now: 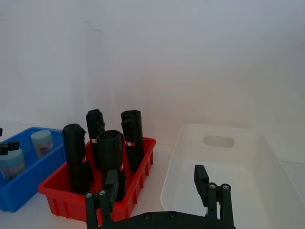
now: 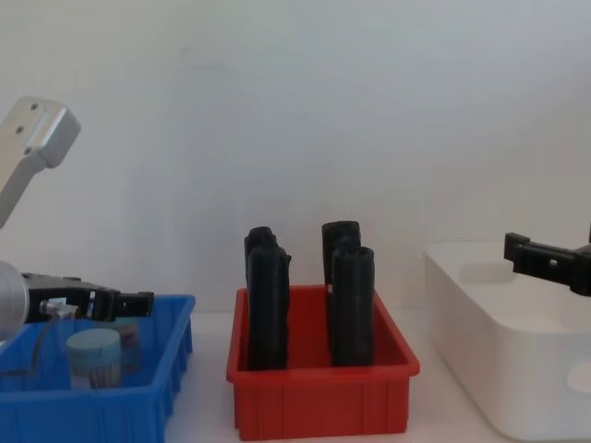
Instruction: Pick the cotton swabs from the blue box and place them into the white box.
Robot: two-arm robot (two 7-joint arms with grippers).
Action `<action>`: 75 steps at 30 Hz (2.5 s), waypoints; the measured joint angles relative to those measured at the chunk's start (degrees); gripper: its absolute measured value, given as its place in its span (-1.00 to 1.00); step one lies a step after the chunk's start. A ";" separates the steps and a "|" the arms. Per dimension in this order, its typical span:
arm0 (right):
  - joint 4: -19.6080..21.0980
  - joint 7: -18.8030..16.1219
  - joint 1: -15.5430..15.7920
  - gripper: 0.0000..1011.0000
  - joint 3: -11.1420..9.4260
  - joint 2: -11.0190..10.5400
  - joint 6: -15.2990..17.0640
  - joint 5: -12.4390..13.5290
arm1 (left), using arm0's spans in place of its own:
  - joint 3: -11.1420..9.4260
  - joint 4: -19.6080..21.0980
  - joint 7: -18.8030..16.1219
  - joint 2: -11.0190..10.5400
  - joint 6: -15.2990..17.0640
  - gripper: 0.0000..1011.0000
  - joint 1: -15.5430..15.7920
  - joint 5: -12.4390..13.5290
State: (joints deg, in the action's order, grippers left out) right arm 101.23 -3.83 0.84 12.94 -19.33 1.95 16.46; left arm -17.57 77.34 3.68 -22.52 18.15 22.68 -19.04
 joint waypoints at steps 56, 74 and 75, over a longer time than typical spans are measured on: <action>0.00 0.00 0.00 0.98 0.00 0.00 0.00 0.00 | 2.43 -15.37 4.53 2.12 -0.65 0.33 6.25 -1.25; 0.00 0.00 0.00 0.98 0.00 0.00 0.00 0.00 | 3.52 -4.31 6.40 0.11 0.45 0.33 3.79 -0.61; 0.00 0.00 0.00 0.98 0.00 0.00 0.00 0.00 | 3.58 -3.22 6.93 -0.08 0.74 0.33 3.65 -0.43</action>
State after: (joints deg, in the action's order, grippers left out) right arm 101.23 -3.83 0.84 12.94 -19.33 1.95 16.46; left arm -14.00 74.11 10.60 -22.60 18.88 26.33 -19.47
